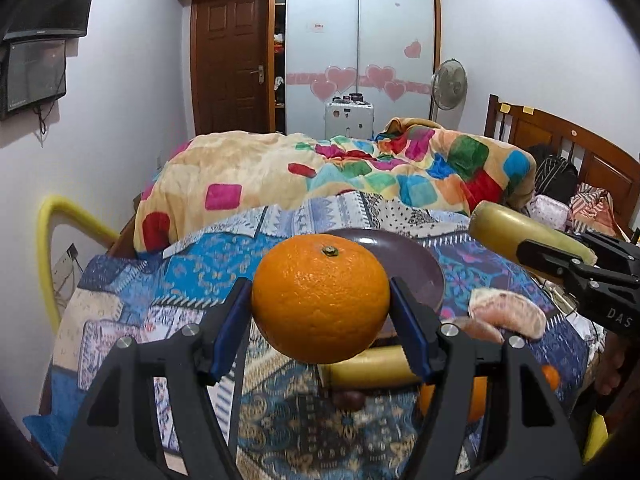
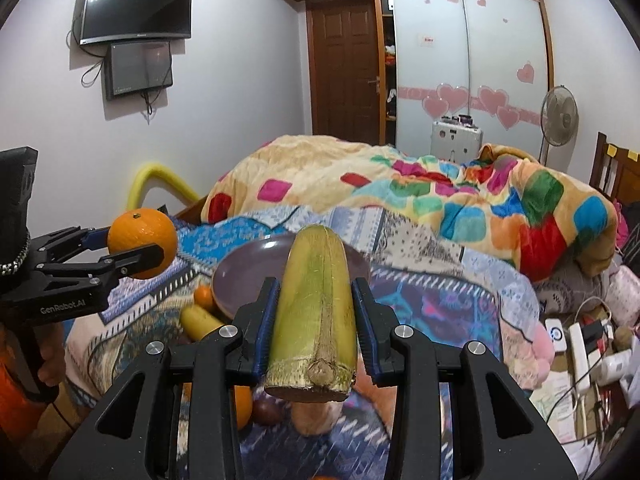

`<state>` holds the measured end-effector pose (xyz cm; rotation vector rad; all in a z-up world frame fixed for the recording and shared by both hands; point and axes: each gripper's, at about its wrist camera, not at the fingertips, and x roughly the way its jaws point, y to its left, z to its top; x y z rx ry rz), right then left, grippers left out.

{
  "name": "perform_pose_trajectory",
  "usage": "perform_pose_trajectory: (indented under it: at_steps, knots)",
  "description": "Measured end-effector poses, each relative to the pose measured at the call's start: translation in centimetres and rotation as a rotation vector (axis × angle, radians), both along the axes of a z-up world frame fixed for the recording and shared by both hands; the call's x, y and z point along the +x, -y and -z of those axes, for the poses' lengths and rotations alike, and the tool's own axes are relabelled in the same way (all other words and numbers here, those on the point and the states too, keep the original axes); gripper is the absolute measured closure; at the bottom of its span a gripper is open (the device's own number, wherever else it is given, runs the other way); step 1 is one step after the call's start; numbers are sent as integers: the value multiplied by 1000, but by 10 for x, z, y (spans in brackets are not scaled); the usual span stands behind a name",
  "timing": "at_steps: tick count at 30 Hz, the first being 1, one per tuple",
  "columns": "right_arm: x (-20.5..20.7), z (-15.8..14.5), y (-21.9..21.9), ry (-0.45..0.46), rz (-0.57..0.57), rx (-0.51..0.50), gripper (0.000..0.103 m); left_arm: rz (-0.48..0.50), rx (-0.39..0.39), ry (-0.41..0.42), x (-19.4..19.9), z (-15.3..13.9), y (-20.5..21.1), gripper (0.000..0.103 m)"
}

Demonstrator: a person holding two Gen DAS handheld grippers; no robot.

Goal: Organize fruits
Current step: 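Set the orange on the brown plate with the left tool while the right tool sets the shoot there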

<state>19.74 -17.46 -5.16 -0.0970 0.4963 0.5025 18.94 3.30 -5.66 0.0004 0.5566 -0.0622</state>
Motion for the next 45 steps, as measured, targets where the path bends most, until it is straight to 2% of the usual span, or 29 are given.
perform_pose_trajectory:
  at_steps: [5, 11, 26, 33, 41, 45]
  knots:
    - [16, -5, -2, 4, 0, 13, 69, -2, -13, -21, 24, -1, 1, 35]
    - [36, -5, -4, -5, 3, 14, 69, 0, 13, -53, 53, 6, 7, 35]
    - [87, 16, -33, -49, -15, -103, 69, -1, 68, -126, 110, 31, 17, 35]
    - [110, 27, -43, -120, -40, -143, 69, 11, 31, -200, 133, 42, 12, 35]
    - [141, 53, -49, -267, -51, -167, 69, 8, 51, -270, 150, 54, 12, 35]
    - [148, 61, -49, -304, -48, -158, 69, 16, 43, -310, 157, 60, 10, 35]
